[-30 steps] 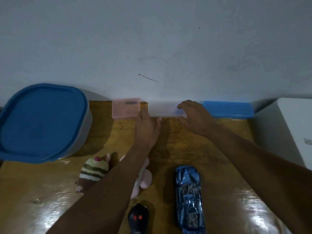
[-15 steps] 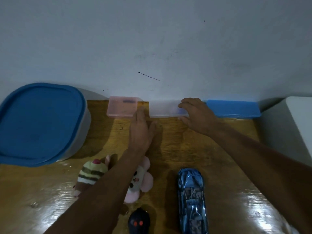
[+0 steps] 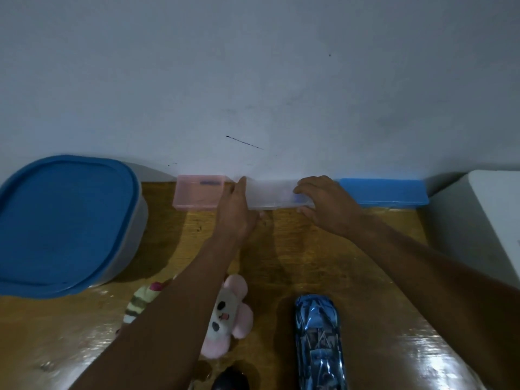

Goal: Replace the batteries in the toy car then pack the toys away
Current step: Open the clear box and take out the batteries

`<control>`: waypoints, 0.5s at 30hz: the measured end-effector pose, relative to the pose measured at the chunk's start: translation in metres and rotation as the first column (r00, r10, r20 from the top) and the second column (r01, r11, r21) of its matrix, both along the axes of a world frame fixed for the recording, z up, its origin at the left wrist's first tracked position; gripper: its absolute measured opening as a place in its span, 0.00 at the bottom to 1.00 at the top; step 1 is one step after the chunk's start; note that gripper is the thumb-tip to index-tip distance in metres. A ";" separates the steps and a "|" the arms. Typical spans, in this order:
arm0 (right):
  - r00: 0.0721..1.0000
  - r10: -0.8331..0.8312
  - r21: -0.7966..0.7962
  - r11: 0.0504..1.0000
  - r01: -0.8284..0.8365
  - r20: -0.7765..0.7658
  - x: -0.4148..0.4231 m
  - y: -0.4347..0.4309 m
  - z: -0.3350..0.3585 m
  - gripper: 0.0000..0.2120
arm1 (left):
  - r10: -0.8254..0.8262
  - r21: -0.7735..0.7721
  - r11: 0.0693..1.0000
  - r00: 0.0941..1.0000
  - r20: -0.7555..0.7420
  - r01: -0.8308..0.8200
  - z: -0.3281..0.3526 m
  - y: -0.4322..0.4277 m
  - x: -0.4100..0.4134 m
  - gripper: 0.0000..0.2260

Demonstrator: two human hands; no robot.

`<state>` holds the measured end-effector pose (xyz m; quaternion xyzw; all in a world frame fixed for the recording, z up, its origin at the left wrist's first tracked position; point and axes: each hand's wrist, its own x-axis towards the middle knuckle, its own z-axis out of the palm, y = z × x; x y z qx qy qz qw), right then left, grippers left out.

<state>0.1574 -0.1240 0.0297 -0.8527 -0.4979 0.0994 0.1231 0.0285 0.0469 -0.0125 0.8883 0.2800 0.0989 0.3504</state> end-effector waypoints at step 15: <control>0.998 0.021 0.121 0.992 -0.028 0.055 0.009 -0.012 -0.016 0.22 | 0.023 -0.127 0.992 0.999 0.048 -0.017 0.004 0.006 0.003 0.25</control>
